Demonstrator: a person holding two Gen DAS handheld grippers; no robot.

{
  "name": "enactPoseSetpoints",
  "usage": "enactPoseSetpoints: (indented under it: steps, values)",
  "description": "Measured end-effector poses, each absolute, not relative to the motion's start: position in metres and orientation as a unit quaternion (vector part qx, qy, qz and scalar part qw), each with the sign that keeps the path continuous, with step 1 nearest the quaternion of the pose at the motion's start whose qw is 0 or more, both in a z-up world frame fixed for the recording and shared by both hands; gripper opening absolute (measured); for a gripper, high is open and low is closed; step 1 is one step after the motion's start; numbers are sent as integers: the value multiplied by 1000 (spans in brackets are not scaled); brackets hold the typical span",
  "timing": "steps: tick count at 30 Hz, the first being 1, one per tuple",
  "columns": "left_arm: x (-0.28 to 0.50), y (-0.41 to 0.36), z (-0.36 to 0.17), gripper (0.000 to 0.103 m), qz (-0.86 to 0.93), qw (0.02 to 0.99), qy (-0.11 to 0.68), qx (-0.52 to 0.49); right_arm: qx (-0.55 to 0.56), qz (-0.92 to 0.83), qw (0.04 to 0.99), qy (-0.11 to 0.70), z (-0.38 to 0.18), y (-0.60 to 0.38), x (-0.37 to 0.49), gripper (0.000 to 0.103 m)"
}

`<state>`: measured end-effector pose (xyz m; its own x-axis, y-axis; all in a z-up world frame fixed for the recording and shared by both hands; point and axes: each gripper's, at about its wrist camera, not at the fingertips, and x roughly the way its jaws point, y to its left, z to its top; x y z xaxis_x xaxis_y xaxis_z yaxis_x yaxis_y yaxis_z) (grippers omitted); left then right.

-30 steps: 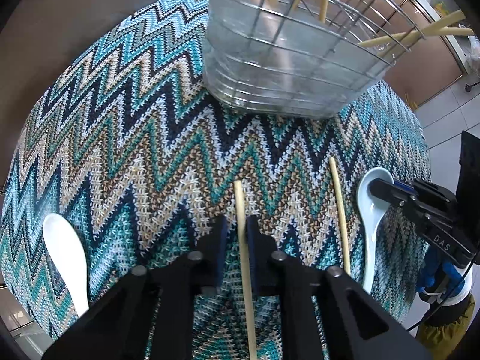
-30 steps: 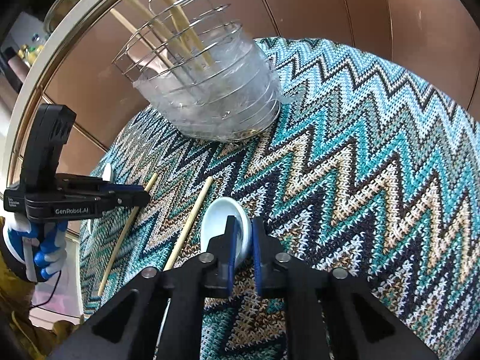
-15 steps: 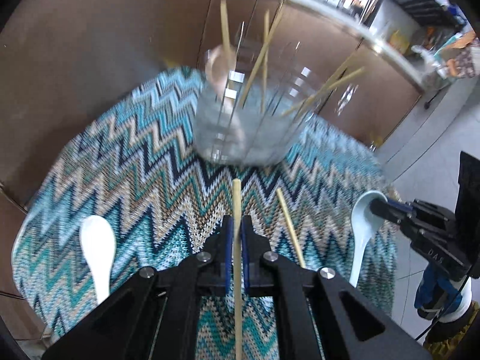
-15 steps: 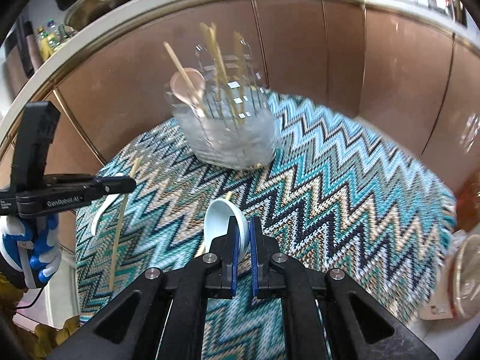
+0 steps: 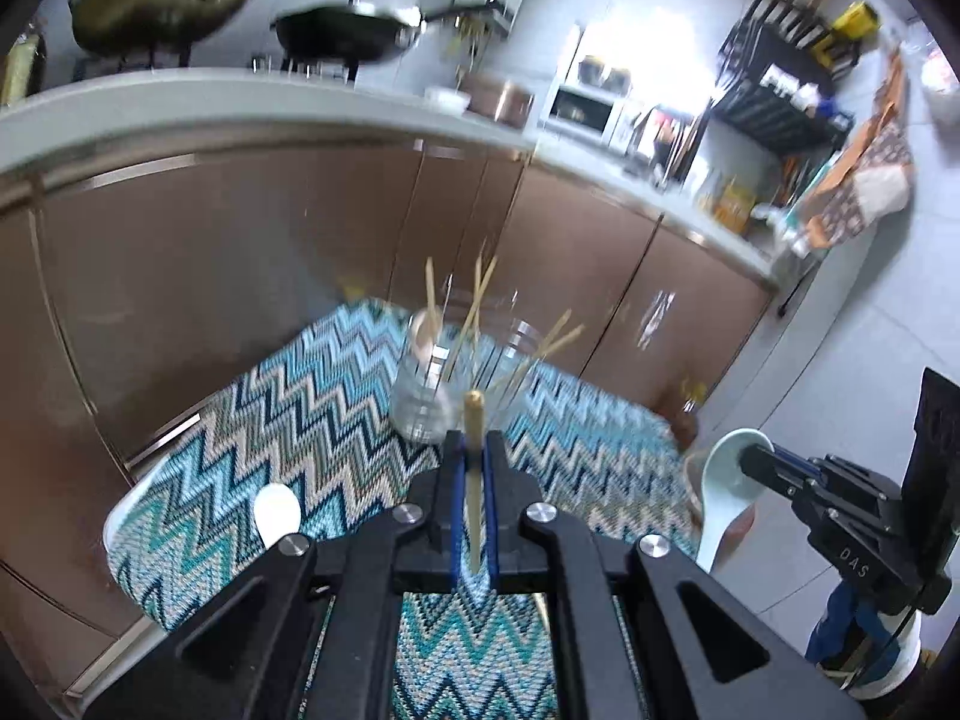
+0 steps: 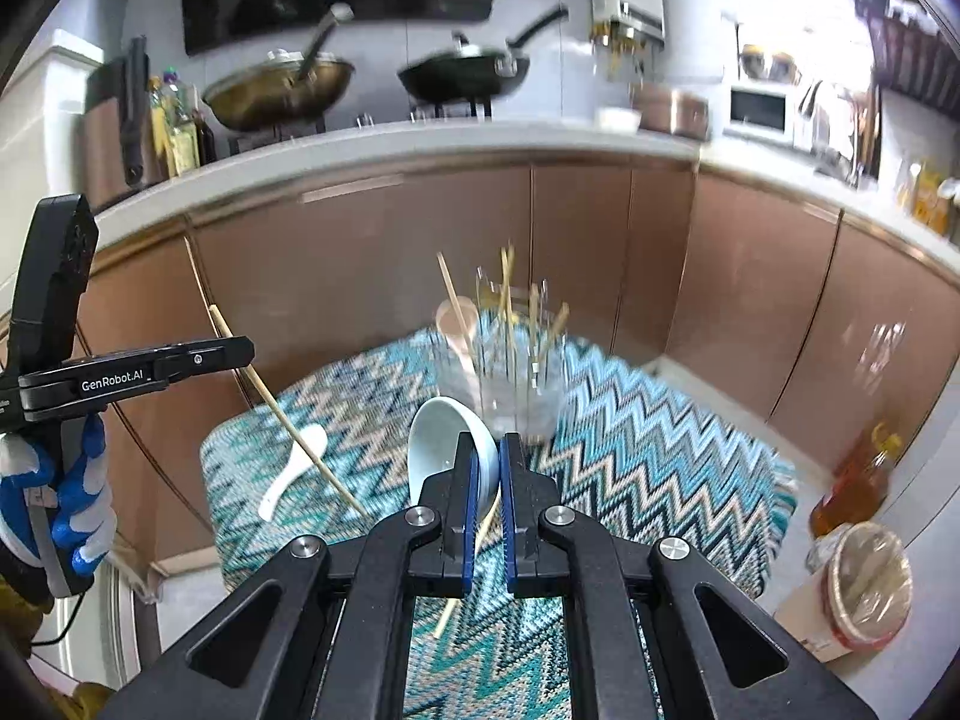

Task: Organize utensils
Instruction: 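Lift the spoon and chopstick and carry both over the wire holder, then release the spoon into the holder with the right tool while the left tool drops the chopstick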

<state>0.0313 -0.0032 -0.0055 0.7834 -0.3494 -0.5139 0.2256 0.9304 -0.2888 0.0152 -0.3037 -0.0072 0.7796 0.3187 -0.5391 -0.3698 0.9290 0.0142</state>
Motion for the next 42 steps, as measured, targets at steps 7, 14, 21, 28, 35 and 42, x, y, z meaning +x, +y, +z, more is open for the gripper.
enactPoseSetpoints:
  steps: [7,14,21,28,35,42]
  values:
    - [10,-5,35,5,-156,955,232,-94,-61,171,959,220,30,-290,-8,7]
    - [38,-15,64,5,-152,964,200,-84,-64,148,972,171,50,-284,24,7]
    - [109,-38,73,5,-117,978,162,-61,-79,111,985,108,67,-269,85,7]
    - [190,-45,46,5,-92,977,176,-82,-95,87,987,92,52,-251,164,7]
    - [245,-54,1,5,-70,975,197,-81,-114,65,985,109,13,-244,218,7]
    - [264,-61,-40,5,-73,969,216,-96,-132,61,980,139,-25,-236,240,7]
